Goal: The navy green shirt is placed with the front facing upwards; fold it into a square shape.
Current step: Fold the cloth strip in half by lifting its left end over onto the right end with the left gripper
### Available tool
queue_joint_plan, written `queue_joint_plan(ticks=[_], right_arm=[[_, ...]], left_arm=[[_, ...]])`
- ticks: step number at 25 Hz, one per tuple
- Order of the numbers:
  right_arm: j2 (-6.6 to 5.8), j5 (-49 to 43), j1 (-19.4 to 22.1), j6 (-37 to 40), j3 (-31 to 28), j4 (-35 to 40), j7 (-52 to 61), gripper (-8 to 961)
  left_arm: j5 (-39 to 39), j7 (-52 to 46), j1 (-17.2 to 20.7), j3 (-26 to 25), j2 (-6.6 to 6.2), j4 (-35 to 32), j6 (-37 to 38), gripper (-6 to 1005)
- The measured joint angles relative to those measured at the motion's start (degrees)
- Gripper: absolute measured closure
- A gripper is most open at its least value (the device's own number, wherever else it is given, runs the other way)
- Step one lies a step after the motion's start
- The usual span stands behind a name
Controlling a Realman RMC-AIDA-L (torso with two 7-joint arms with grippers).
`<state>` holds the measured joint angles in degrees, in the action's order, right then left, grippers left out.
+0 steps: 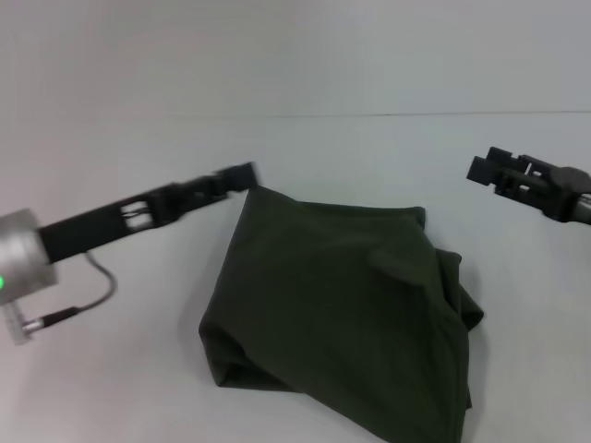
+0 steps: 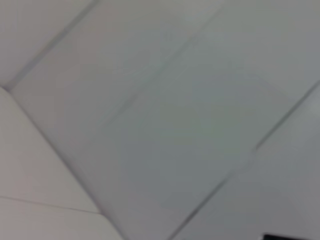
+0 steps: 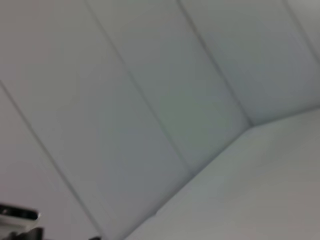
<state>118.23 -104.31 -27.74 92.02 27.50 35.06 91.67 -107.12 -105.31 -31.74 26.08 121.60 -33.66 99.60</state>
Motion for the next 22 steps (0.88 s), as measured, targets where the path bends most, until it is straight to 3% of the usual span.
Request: queue_joint_plan(ticks=[1,4,9,15,22], right_arm=[[-0.36,-1.69,-0.11,1.78,0.10,2.58,3.98,338],[-1.44,-5.14,-0.46,4.72,1.13,9.49,15.39,134],[-2.90,-12.84,-2.01,5.08,7.01,19.97,33.47,103],[-3.79,-27.63,-10.25,5.13,12.26,22.84,47.56,65],[-2.63,-42.22,-19.97,6.43,16.11,23.03,53.61,71]], left_arm=[[-0.10,0.25,0.83,-0.38,-0.28,-0.97,0.14,79],[-2.71,1.53,2.85,-0.79,-0.95,-3.74,0.32,80],[-6.13,6.58,4.40,-2.25,-0.80,-4.32,0.05,81],[-6.25,8.61,4.91,-2.52,-0.55,-3.92,-0.88,81],[-6.23,8.85,5.32,-3.19,-0.57,-3.90,-0.94,82]])
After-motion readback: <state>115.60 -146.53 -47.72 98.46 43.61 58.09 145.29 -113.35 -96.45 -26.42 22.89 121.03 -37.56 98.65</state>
